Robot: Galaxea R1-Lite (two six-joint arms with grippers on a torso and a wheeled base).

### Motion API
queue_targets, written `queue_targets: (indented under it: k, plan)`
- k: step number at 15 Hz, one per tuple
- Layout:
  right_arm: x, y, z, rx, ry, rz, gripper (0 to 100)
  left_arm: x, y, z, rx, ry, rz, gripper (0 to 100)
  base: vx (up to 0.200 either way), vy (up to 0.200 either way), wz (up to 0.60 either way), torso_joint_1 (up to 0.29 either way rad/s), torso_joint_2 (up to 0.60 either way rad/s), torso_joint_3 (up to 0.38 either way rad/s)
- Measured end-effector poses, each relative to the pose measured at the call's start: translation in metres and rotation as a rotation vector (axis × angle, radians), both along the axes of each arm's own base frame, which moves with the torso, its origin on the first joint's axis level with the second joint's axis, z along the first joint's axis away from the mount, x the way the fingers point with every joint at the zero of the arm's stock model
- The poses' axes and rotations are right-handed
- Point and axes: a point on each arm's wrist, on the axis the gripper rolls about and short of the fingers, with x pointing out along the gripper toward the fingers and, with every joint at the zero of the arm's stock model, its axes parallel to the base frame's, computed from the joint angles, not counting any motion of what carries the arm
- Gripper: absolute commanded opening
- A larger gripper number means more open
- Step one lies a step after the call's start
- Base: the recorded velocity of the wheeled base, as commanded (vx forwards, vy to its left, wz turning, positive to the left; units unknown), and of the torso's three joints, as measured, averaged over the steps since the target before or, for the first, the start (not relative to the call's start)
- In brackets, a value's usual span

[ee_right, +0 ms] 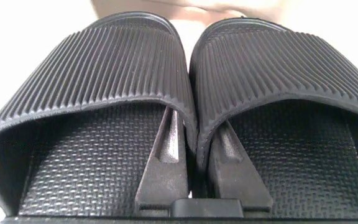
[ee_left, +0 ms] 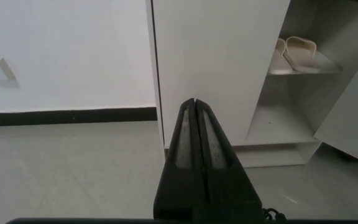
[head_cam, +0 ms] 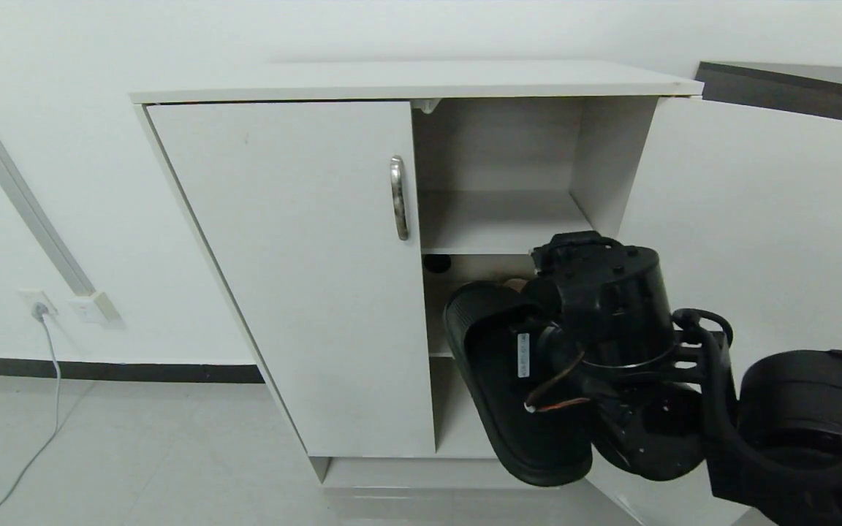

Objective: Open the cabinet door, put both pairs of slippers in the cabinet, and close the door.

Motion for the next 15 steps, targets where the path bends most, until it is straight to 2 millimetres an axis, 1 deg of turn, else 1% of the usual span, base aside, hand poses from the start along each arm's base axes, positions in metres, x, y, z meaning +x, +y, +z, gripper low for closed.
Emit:
queue_targets:
  k: [4, 8, 11, 15]
  plan:
    - [0.018, 0.016, 0.008, -0.011, -0.026, -0.09, 0, 0.0, 0.0, 0.0, 0.0, 0.0, 0.0, 0, 0.0, 0.0, 0.0, 0.0, 0.0, 0.0]
    - [0.029, 0.022, 0.013, -0.038, -0.045, -0.096, 0, 0.0, 0.0, 0.0, 0.0, 0.0, 0.0, 0, 0.0, 0.0, 0.0, 0.0, 0.0, 0.0]
    - [0.033, 0.024, 0.012, -0.038, -0.048, -0.101, 0, 0.0, 0.0, 0.0, 0.0, 0.0, 0.001, 0, 0.0, 0.0, 0.0, 0.0, 0.0, 0.0]
    - [0.036, 0.025, 0.017, -0.036, -0.061, -0.101, 0, 0.0, 0.0, 0.0, 0.0, 0.0, 0.0, 0, 0.0, 0.0, 0.0, 0.0, 0.0, 0.0]
